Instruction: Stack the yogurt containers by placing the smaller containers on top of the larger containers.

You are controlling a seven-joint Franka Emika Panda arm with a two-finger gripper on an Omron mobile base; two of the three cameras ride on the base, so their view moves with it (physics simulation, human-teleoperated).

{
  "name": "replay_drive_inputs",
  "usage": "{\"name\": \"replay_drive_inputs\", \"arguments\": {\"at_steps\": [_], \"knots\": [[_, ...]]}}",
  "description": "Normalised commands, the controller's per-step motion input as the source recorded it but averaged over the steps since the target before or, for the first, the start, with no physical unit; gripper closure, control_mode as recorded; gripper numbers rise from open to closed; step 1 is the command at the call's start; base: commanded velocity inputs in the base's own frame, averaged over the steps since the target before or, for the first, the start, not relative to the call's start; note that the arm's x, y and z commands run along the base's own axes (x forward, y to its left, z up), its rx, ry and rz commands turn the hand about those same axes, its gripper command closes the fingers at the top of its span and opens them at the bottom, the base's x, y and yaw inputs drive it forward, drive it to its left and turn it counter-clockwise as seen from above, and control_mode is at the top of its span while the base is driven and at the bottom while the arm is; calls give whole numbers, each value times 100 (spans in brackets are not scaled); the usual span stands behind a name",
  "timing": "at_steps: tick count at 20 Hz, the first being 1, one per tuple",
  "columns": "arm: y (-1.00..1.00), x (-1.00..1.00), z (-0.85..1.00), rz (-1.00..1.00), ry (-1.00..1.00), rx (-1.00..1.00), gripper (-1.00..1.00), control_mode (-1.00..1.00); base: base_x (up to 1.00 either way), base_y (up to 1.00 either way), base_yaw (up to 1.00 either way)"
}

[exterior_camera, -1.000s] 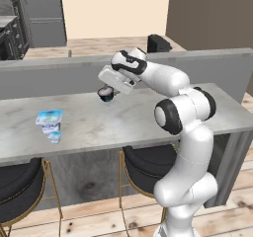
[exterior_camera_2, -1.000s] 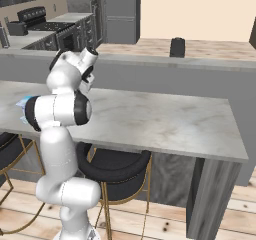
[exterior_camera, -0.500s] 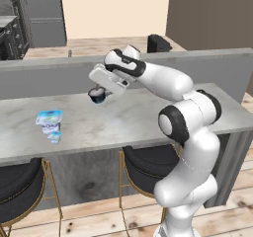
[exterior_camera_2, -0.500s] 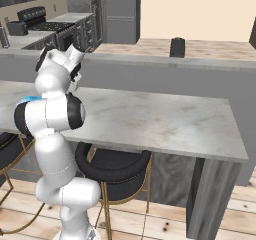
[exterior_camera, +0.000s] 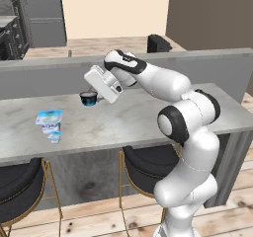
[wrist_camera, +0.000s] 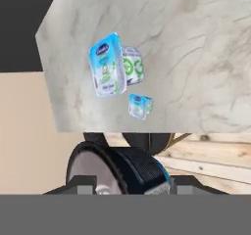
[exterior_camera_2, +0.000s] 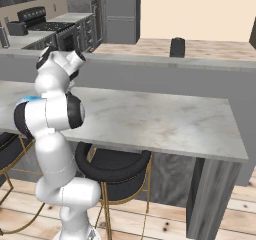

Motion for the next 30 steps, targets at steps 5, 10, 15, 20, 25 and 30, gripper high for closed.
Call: {"name": "replay_drive_inputs", "arguments": {"at_steps": [5, 10, 15, 20, 25, 30], "knots": [[34, 0, -1, -2, 12, 8, 100, -100, 0, 0, 0], [30, 0, 0, 0, -13, -8, 100, -100, 0, 0, 0], [24, -1, -3, 0, -35, -24, 100, -100, 0, 0, 0], [4, -1, -15, 0, -23, -11, 100, -100, 0, 0, 0], [9, 5, -27, -4, 9, 19, 100, -100, 0, 0, 0], [29, 14, -21, -5, 18, 28, 100, -100, 0, 0, 0]]}}
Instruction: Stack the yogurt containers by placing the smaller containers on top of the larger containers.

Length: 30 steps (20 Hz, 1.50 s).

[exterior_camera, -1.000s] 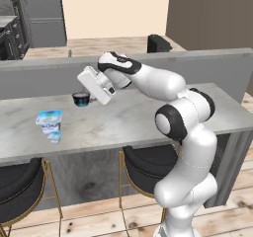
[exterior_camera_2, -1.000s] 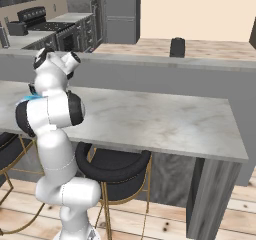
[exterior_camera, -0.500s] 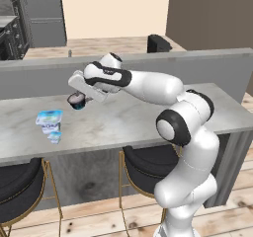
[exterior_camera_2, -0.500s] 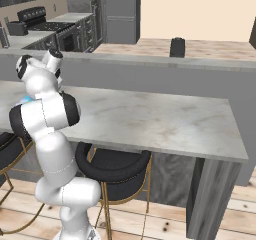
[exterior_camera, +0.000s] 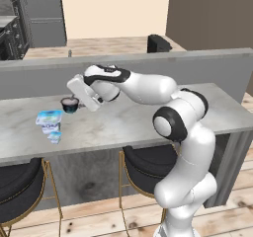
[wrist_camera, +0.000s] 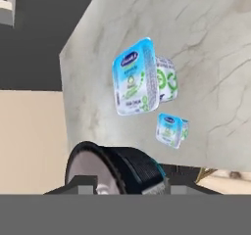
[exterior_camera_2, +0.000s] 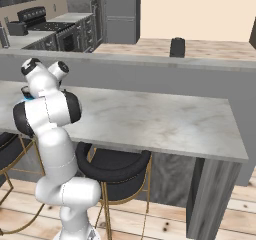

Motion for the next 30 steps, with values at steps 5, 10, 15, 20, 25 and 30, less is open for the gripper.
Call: {"name": "replay_drive_inputs", "arguments": {"at_steps": [5, 10, 15, 20, 25, 30], "knots": [[19, 7, -2, -7, 1, 7, 100, -100, 0, 0, 0], [19, 10, 0, -7, -10, 0, 100, -100, 0, 0, 0], [14, 11, 0, -5, -10, 0, 100, -100, 0, 0, 0], [9, 13, 0, -2, -1, 0, 100, -100, 0, 0, 0], [0, 13, -4, 0, 0, 0, 100, -100, 0, 0, 0], [4, 12, -5, 0, 1, 0, 100, -100, 0, 0, 0]]}}
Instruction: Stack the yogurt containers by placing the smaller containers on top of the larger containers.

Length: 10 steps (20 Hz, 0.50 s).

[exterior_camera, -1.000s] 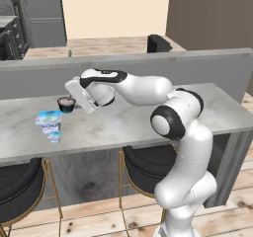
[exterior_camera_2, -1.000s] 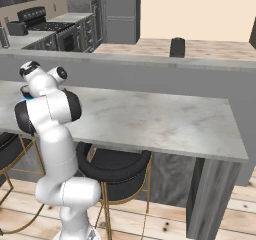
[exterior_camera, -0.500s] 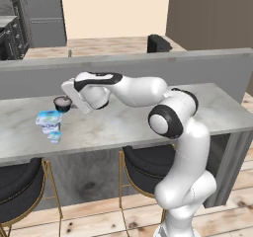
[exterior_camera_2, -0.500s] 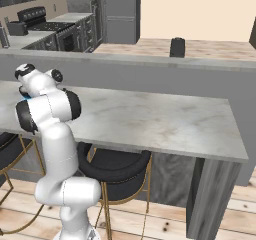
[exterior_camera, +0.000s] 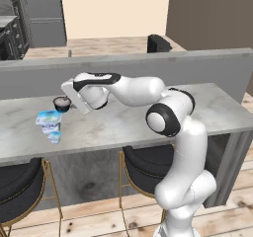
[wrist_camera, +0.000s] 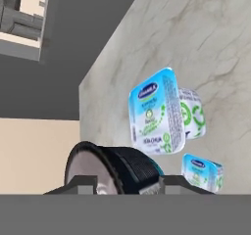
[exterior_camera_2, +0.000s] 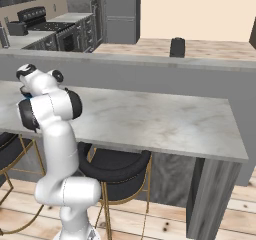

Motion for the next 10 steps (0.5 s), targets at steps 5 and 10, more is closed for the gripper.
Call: {"name": "replay_drive_inputs", "arguments": {"at_steps": [5, 10], "knots": [[14, 9, -6, 0, 4, 0, 100, -100, 0, 0, 0], [22, 9, -15, 0, 7, 0, 100, -100, 0, 0, 0]]}}
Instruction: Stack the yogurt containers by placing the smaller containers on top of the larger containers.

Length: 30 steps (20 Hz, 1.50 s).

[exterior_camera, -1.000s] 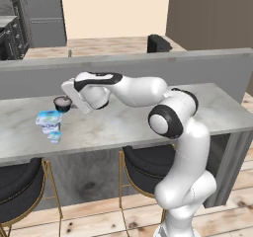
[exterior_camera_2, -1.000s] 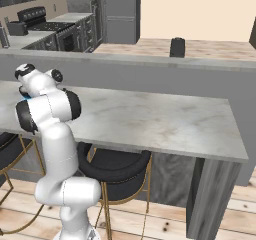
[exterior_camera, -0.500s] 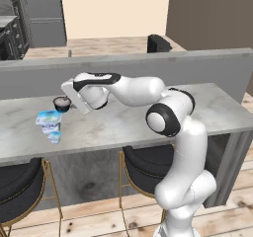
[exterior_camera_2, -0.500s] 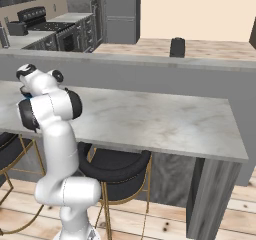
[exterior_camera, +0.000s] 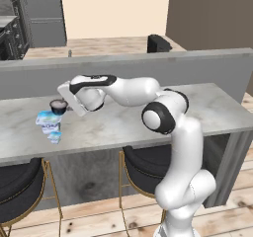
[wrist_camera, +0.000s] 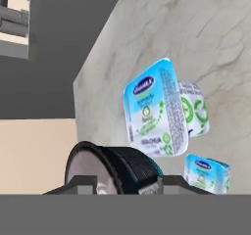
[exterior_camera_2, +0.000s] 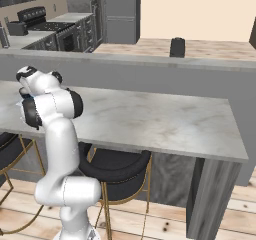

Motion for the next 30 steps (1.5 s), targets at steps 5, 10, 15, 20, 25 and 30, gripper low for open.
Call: {"name": "replay_drive_inputs", "arguments": {"at_steps": [5, 10, 15, 20, 25, 30], "knots": [[18, 12, -17, 0, 6, 0, 100, -100, 0, 0, 0], [8, 15, -9, 0, 3, 0, 100, -100, 0, 0, 0], [3, 22, -4, 0, 0, 0, 100, -100, 0, 0, 0], [0, 24, -3, 0, 0, 0, 100, -100, 0, 0, 0], [2, 19, -11, 0, 0, 0, 100, -100, 0, 0, 0], [6, 13, -11, 0, 0, 0, 100, -100, 0, 0, 0]]}}
